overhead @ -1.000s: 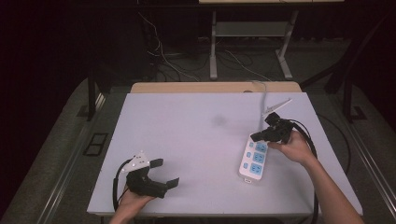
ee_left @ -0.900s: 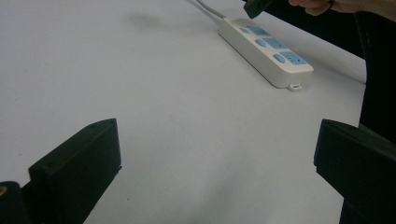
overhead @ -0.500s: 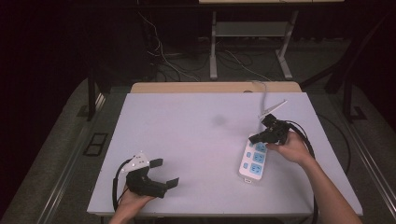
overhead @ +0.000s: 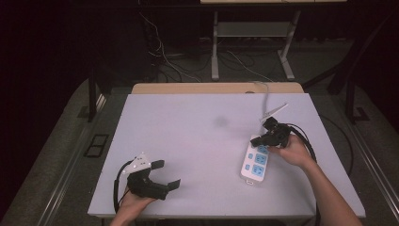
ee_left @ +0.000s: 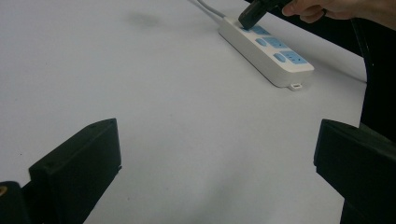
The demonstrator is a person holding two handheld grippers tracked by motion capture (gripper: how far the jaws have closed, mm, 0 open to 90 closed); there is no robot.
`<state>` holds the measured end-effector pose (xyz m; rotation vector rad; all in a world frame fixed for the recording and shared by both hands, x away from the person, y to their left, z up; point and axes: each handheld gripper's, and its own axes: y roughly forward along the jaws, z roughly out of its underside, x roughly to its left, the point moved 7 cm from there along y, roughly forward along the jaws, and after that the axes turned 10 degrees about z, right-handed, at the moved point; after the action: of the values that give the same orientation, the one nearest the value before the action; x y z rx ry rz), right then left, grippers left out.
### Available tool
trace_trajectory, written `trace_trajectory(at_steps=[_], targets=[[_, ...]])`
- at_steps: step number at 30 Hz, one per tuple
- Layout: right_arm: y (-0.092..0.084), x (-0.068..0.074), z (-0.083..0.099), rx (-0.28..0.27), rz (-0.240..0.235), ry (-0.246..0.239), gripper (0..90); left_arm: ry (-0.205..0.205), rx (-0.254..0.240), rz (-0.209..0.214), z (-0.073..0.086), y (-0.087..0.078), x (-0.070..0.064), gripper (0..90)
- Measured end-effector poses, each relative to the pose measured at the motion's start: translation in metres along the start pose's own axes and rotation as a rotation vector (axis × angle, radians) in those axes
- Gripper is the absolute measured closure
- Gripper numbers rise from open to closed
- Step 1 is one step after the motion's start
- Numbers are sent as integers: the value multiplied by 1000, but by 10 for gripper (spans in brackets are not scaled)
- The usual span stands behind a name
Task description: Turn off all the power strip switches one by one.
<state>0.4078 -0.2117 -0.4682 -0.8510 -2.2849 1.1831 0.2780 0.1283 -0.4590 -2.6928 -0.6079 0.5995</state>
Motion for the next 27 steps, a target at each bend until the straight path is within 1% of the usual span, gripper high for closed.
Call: trace_trajectory(at_steps=[6, 9, 13, 18, 21, 24, 27], targets=[[1, -1, 0, -14, 4, 2, 899, 0, 0, 0, 0, 0, 0, 0], [1, -2, -1, -20, 30, -9, 899, 1, 1, 0, 0, 0, 0, 0], [1, -4, -1, -26, 21, 1, 900, 1, 0, 0, 0, 0, 0, 0], [2, -3, -1, -26, 33, -7, 900, 2, 1, 0, 0, 0, 0, 0], [2, -3, 0, -27, 30, -2, 900, 2, 2, 1, 0, 0, -1, 0], [2, -3, 1, -42, 22, 0, 900, 4, 0, 0, 0, 0, -1, 0], [2, -3, 1, -53, 30, -6, 900, 4, 2, 2, 0, 0, -1, 0]])
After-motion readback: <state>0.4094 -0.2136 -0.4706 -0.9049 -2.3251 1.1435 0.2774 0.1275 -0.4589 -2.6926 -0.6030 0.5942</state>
